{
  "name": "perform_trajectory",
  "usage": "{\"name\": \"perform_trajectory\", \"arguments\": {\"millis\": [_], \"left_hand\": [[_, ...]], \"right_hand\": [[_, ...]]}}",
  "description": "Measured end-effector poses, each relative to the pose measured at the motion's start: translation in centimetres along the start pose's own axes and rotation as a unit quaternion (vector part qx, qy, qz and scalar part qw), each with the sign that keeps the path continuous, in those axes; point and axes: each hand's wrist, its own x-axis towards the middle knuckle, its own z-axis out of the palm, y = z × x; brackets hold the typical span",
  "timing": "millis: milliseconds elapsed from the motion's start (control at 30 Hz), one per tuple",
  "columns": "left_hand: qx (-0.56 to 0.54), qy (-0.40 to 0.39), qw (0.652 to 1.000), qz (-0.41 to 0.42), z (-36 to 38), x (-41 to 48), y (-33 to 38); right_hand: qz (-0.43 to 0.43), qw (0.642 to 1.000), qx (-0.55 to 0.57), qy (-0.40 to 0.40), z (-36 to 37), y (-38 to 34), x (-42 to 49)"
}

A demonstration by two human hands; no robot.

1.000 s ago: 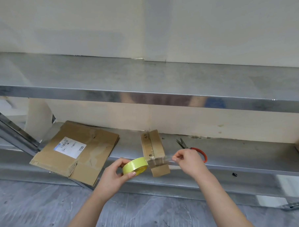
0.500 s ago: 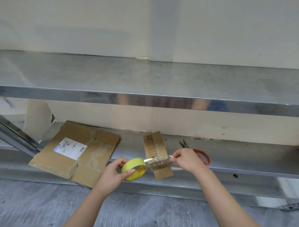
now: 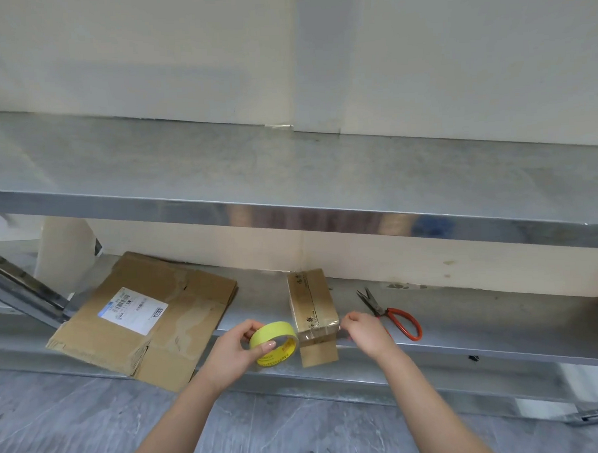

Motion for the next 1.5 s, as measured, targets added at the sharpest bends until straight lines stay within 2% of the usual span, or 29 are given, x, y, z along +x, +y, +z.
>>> {"name": "perform_trajectory", "arguments": {"millis": [167,567,667,733,800,900,1000,1133,1233,1367,1500], "left_hand": [[0.013,-0.012,1.0,0.007,-0.2,0.8,0.2],[0.024,0.014,1.0,-0.004,-1.1,1.6,0.3],[0.025,0.015,1.0,-0.01,-1.6,1.4,0.2],[0.033,0.016,0.999,-0.012,-1.7,1.4,0.2],[0.038,0.014,0.999,-0.012,-1.6,1.5,0.4],[0.046,0.011,0.999,-0.006,-1.4,1.8,0.8],[0.039,0.011,0.999,0.0,-1.3,2.0,1.2],[0.039,0.008,0.999,-0.005,-1.7,1.9,1.5],[0.044,0.006,0.999,0.002,-2.9,2.3,1.8],[0.108,-0.001,0.994,0.005,-4.2,3.6,1.9],[0.12,-0.012,0.993,-0.005,-4.0,4.4,1.9]], "right_hand": [[-0.006,0.998,0.053,0.036,1.3,0.0,0.8],[0.007,0.992,0.026,0.126,2.2,0.2,2.4],[-0.005,0.988,-0.015,0.154,2.9,0.6,2.0],[-0.049,0.976,-0.04,0.209,3.4,0.9,1.4],[-0.126,0.965,-0.033,0.226,4.0,1.2,0.8],[-0.229,0.956,0.002,0.181,4.6,1.0,0.1],[-0.269,0.95,0.031,0.155,4.5,-0.2,0.5],[-0.227,0.966,0.0,0.119,3.4,-0.7,2.1],[-0.209,0.967,0.007,0.147,3.7,-0.1,2.1],[-0.19,0.962,0.026,0.193,5.5,-0.3,1.8],[-0.196,0.962,0.005,0.192,6.0,-0.8,2.2]]}}
